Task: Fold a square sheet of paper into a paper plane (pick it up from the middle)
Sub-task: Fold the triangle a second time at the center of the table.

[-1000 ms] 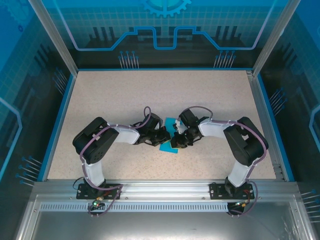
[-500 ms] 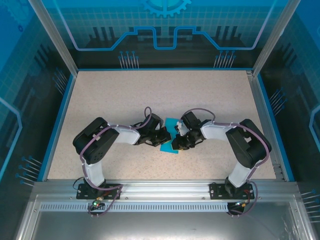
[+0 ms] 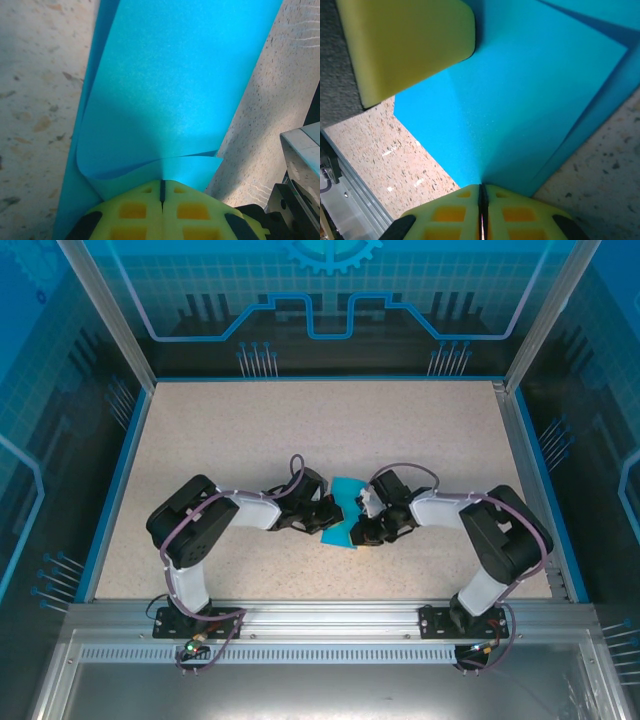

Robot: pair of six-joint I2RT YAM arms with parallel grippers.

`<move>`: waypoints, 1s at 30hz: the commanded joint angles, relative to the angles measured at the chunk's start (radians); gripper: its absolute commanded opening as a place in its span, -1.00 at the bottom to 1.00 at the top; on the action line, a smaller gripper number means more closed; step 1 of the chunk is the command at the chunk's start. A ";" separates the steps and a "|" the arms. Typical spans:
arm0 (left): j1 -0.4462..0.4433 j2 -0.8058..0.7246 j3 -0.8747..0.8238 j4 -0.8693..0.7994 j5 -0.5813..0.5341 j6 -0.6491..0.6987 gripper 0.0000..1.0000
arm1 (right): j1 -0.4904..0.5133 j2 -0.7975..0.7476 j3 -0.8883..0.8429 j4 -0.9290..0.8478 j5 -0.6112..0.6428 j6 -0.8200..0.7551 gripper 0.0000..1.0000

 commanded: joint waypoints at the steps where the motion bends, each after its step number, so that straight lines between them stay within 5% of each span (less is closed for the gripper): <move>1: 0.001 0.049 -0.033 -0.089 -0.056 0.006 -1.00 | -0.008 -0.007 -0.064 -0.140 0.013 -0.015 -0.77; 12: 0.004 0.055 -0.037 -0.075 -0.050 0.004 -1.00 | -0.037 -0.098 -0.127 -0.150 -0.008 -0.007 -0.73; 20: -0.002 0.057 -0.017 -0.079 -0.026 0.020 -1.00 | -0.027 -0.311 -0.139 0.010 0.022 0.238 -0.78; 30: -0.014 0.056 0.003 -0.076 -0.016 0.021 -1.00 | 0.005 -0.109 0.031 0.002 -0.036 0.191 -0.79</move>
